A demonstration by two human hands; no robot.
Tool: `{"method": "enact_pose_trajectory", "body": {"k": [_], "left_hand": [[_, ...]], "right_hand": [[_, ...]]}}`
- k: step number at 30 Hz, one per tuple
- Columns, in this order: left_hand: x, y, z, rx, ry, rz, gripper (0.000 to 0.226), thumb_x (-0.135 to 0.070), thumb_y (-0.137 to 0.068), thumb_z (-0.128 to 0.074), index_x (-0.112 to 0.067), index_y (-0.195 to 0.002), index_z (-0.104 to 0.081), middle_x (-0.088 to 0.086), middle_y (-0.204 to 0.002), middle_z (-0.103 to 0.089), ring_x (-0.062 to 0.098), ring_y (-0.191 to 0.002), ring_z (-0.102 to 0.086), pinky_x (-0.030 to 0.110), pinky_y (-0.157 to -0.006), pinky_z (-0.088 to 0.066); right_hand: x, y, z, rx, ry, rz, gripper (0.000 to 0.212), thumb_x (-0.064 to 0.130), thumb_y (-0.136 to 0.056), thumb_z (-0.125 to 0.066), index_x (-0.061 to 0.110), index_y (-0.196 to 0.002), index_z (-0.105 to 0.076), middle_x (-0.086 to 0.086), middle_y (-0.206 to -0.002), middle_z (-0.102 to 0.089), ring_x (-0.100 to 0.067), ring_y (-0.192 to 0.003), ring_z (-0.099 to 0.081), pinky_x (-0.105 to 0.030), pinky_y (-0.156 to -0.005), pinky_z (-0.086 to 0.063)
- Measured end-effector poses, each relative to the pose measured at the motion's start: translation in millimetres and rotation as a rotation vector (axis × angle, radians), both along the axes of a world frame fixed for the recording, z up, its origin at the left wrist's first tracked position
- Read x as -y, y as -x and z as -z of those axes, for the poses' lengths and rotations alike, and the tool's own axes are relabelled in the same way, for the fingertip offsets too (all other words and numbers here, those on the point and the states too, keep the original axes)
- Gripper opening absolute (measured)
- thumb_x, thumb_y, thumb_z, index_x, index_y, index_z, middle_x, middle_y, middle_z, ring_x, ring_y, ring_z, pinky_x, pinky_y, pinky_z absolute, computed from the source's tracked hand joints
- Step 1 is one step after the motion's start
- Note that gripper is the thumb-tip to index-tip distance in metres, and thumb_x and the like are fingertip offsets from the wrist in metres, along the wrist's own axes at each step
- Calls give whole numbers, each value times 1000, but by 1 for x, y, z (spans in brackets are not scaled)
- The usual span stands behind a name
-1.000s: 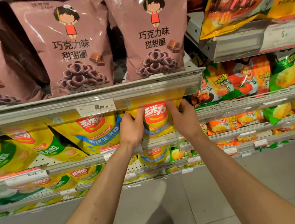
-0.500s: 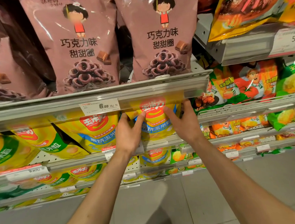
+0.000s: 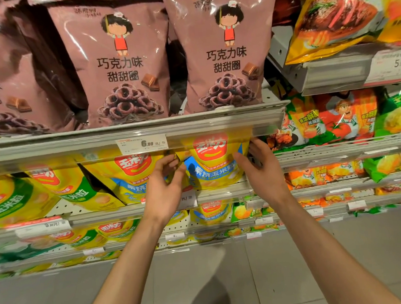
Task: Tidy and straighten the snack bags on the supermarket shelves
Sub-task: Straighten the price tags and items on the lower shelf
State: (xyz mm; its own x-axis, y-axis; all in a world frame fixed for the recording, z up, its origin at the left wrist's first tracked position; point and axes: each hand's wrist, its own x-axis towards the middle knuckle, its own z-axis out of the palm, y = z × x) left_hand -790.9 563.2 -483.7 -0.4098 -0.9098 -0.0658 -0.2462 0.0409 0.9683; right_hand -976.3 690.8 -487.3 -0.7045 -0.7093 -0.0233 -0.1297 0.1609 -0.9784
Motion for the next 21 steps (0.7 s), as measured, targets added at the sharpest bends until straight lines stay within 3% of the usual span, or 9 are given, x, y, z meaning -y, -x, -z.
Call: {"method": "enact_pose_trajectory", "body": {"k": [2,4,6,9,13,15,18,21], "left_hand": [[-5,-9,-1,-6,8,-31,26,-19,-98,-65,-14,-124,-61,-4,-111,-70,5,-108,-65,15,-85,-54],[-12,-19,-3,-13,16,-53,15,-18,-98,-65,-15,-113,-65,-6,-101,-71,3,-98,-67,30,-94,-56],[-20,-29,-9,-36,-12,-60,7,-17,-98,-66,-18,-105,-65,-5,-98,-71,4,-94,-67,39,-97,-55],[-33,-45,-21,-84,-61,-54,7,-11,-98,-65,-18,-100,-65,-6,-92,-72,6,-92,-68,44,-95,-56],[-50,-65,-41,-124,-74,2,8,-9,-100,-61,-15,-102,-66,-12,-86,-73,18,-89,-70,37,-84,-58],[-58,-73,-50,-152,-86,10,8,-9,-99,-62,-13,-104,-67,-1,-87,-73,21,-87,-71,31,-82,-58],[-71,-79,-60,-199,-108,32,10,-9,-97,-64,-10,-107,-68,23,-98,-68,26,-88,-70,36,-87,-57],[-83,-79,-69,-247,-127,77,9,-5,-97,-63,-7,-105,-67,27,-95,-66,17,-78,-69,23,-78,-58]], "right_hand": [[-9,-6,-8,25,13,24,40,27,-97,-69,27,-135,-55,26,-125,-62,21,-113,-55,-4,-93,-45],[-18,-12,-10,15,28,81,32,22,-97,-69,25,-127,-61,27,-113,-65,21,-103,-59,-3,-85,-46],[-28,-22,-16,25,47,128,23,21,-95,-70,17,-118,-66,14,-104,-71,9,-96,-66,-13,-83,-50],[-42,-38,-20,66,63,158,15,19,-95,-71,12,-108,-69,-8,-97,-75,-24,-99,-70,-36,-87,-58],[-66,-62,-33,66,72,162,5,15,-97,-68,13,-102,-70,-9,-93,-75,-26,-92,-71,-34,-77,-57],[-79,-72,-42,46,65,165,7,12,-99,-65,15,-98,-70,-6,-91,-76,-19,-82,-71,-27,-70,-55],[-100,-85,-56,38,47,186,8,12,-100,-63,14,-99,-70,-7,-89,-75,-14,-72,-68,-23,-66,-53],[-123,-94,-66,64,37,195,6,14,-99,-64,11,-101,-70,-8,-85,-75,-15,-71,-66,-23,-65,-53]]}}
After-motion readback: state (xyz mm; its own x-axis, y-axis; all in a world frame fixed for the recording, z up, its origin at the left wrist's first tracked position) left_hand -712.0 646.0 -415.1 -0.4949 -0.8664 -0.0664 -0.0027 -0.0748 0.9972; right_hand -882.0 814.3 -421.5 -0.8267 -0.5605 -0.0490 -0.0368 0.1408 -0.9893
